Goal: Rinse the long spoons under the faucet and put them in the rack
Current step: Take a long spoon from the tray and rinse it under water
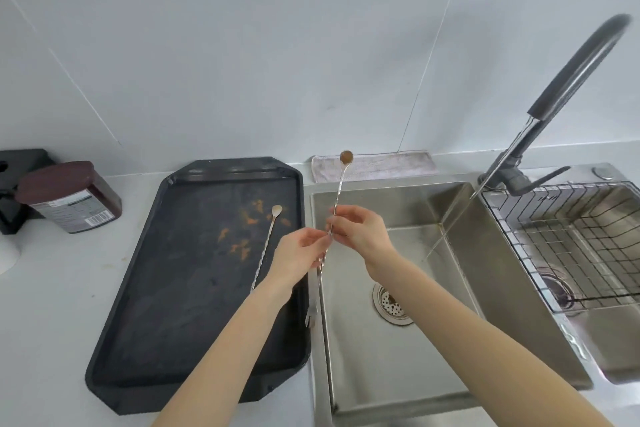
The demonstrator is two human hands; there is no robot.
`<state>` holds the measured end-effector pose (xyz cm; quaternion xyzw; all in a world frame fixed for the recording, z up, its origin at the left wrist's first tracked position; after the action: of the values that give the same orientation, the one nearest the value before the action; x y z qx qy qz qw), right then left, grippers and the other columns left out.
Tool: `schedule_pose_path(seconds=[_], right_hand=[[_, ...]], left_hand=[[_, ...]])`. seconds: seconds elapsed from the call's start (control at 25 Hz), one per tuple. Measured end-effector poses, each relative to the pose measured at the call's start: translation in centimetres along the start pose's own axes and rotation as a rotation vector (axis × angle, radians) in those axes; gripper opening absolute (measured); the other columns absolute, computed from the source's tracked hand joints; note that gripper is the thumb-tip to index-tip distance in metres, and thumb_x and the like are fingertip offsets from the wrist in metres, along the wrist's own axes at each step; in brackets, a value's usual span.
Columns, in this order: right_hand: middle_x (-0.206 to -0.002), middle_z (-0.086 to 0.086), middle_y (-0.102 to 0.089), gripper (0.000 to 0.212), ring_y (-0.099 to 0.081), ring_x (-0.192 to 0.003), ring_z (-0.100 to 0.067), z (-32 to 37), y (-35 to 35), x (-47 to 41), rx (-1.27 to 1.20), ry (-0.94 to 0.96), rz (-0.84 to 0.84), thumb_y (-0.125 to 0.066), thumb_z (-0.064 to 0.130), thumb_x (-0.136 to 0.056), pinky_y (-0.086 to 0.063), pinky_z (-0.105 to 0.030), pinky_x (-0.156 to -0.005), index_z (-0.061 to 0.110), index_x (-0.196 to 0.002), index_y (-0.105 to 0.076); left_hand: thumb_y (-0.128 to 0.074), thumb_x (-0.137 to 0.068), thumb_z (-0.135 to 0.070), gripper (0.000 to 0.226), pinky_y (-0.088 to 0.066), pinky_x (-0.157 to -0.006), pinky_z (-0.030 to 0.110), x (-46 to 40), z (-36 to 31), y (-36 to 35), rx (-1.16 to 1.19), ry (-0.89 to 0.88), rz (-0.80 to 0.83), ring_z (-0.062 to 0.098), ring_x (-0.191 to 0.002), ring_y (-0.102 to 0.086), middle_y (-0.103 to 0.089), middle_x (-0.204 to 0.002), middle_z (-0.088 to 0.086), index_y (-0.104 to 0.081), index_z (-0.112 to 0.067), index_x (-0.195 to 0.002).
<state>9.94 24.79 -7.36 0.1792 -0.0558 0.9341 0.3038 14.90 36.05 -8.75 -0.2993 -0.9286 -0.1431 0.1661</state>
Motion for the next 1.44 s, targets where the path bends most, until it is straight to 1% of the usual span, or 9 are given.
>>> schedule_pose_path(seconds=[0.24, 0.4, 0.6, 0.8, 0.96, 1.12, 1.24, 1.36, 1.44], right_hand=[[-0.069, 0.0, -0.062, 0.015, -0.059, -0.066, -0.01, 0.9, 6.8, 0.2, 0.054, 0.052, -0.032, -0.061, 0.002, -0.082, -0.052, -0.015, -0.062, 0.017, -0.082, -0.063], [-0.069, 0.0, -0.061, 0.013, -0.058, -0.066, -0.009, 0.8, 11.2, 0.2, 0.066, 0.064, -0.037, -0.06, 0.001, -0.083, -0.05, -0.008, -0.054, 0.013, -0.087, -0.062], [-0.07, -0.001, -0.063, 0.023, -0.06, -0.068, -0.012, -0.3, 17.2, -0.6, 0.093, 0.035, -0.059, -0.061, 0.001, -0.082, -0.05, -0.015, -0.061, 0.022, -0.072, -0.061], [-0.069, -0.001, -0.064, 0.026, -0.061, -0.07, -0.014, -1.0, 21.5, -2.1, 0.125, 0.015, -0.056, -0.062, 0.0, -0.08, -0.049, -0.018, -0.064, 0.024, -0.07, -0.062], [-0.074, -0.003, -0.065, 0.025, -0.059, -0.068, -0.015, -1.7, 23.5, -3.1, 0.171, 0.004, -0.038, -0.063, 0.002, -0.078, -0.05, -0.022, -0.065, 0.025, -0.071, -0.063], [-0.071, 0.004, -0.063, 0.025, -0.058, -0.074, -0.016, -1.2, 24.6, -3.9, 0.269, 0.039, -0.024, -0.065, 0.006, -0.077, -0.051, -0.035, -0.078, 0.03, -0.069, -0.062], [-0.068, 0.007, -0.061, 0.023, -0.057, -0.074, -0.014, -0.1, 24.8, -4.3, 0.288, 0.094, -0.005, -0.065, 0.008, -0.078, -0.048, -0.031, -0.076, 0.029, -0.071, -0.061], [-0.071, 0.004, -0.061, 0.011, -0.057, -0.071, -0.013, 1.8, 24.8, -4.8, 0.235, 0.13, 0.016, -0.063, 0.008, -0.082, -0.046, -0.022, -0.069, 0.019, -0.079, -0.062], [-0.071, 0.0, -0.061, 0.013, -0.055, -0.068, -0.015, 3.4, 24.8, -5.2, 0.177, 0.142, 0.035, -0.061, 0.006, -0.083, -0.046, -0.023, -0.068, 0.017, -0.076, -0.062]], left_hand=[[-0.058, -0.088, -0.018, 0.015, -0.044, -0.05, 0.011, -0.2, -1.8, -6.8, -0.048, -0.037, 0.039, 0.005, -0.068, -0.054, -0.058, -0.076, -0.006, -0.061, -0.008, -0.099], [-0.059, -0.088, -0.017, 0.012, -0.042, -0.05, 0.009, -0.5, -2.2, -11.2, -0.049, -0.035, 0.075, 0.005, -0.063, -0.054, -0.06, -0.075, -0.003, -0.061, -0.01, -0.098], [-0.06, -0.087, -0.015, 0.003, -0.039, -0.04, 0.001, -0.9, -2.7, -17.1, -0.018, -0.013, 0.119, 0.005, -0.062, -0.055, -0.058, -0.071, -0.006, -0.057, -0.016, -0.085], [-0.062, -0.085, -0.016, 0.015, -0.043, -0.055, 0.015, -1.9, -2.4, -21.7, 0.008, 0.029, 0.129, 0.006, -0.063, -0.056, -0.059, -0.07, -0.005, -0.056, -0.022, -0.073], [-0.061, -0.086, -0.012, 0.017, -0.04, -0.053, 0.016, -2.7, -2.2, -24.0, 0.009, 0.054, 0.136, 0.008, -0.062, -0.054, -0.058, -0.069, -0.002, -0.055, -0.021, -0.073], [-0.061, -0.086, -0.016, 0.011, -0.039, -0.054, 0.017, -3.2, -2.2, -25.0, 0.027, 0.069, 0.122, 0.007, -0.065, -0.054, -0.058, -0.069, -0.003, -0.056, -0.021, -0.077], [-0.059, -0.088, -0.017, 0.015, -0.039, -0.055, 0.015, -3.3, -2.6, -25.6, 0.032, 0.055, 0.114, 0.006, -0.067, -0.054, -0.059, -0.068, -0.004, -0.055, -0.022, -0.075], [-0.057, -0.089, -0.015, 0.02, -0.039, -0.053, 0.011, -3.4, -2.9, -25.8, 0.025, 0.044, 0.09, 0.004, -0.068, -0.055, -0.058, -0.068, -0.005, -0.053, -0.024, -0.071], [-0.056, -0.088, -0.015, 0.022, -0.04, -0.054, 0.011, -3.5, -3.0, -25.9, -0.007, 0.034, 0.079, 0.008, -0.073, -0.057, -0.058, -0.068, -0.005, -0.052, -0.026, -0.069]])
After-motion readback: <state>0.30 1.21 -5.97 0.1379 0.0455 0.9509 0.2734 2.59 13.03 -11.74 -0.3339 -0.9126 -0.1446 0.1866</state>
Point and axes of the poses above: each hand's wrist, its own x-axis away from the middle knuckle, its own y-axis out of the back of the hand, z = x × y, the point moved 8 cm from there along -x, towards the middle knuckle
